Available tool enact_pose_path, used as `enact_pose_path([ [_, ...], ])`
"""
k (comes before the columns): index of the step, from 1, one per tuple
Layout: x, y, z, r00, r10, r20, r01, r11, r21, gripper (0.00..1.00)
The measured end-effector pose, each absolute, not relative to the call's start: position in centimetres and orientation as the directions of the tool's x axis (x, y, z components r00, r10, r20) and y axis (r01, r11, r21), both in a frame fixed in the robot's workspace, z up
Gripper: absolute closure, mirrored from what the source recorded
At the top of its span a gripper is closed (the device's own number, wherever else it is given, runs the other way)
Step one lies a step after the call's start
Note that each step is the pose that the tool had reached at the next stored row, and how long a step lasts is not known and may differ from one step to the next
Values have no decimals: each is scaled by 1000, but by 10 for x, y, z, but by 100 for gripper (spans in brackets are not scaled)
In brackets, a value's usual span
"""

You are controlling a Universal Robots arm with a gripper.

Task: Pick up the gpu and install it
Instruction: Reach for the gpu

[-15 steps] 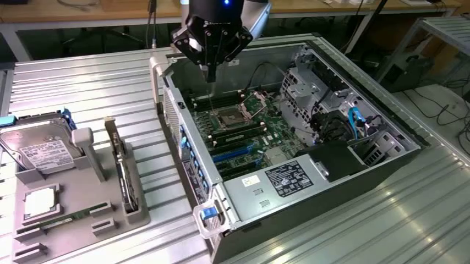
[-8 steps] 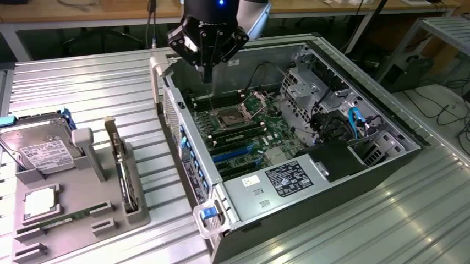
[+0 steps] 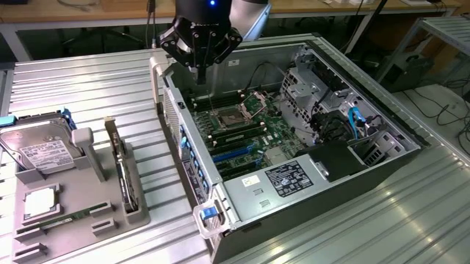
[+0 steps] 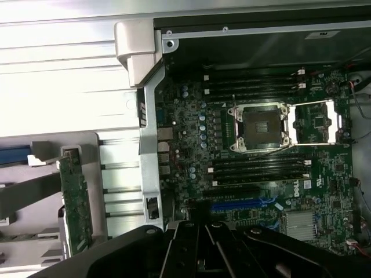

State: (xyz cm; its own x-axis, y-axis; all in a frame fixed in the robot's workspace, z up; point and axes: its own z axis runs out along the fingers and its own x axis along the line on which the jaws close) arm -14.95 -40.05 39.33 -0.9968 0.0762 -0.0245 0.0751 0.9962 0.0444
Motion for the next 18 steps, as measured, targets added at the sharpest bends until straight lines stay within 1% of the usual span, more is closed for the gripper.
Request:
enact_pose_path([
  [18, -167, -403, 393, -997, 71, -24, 70, 997, 44, 89],
])
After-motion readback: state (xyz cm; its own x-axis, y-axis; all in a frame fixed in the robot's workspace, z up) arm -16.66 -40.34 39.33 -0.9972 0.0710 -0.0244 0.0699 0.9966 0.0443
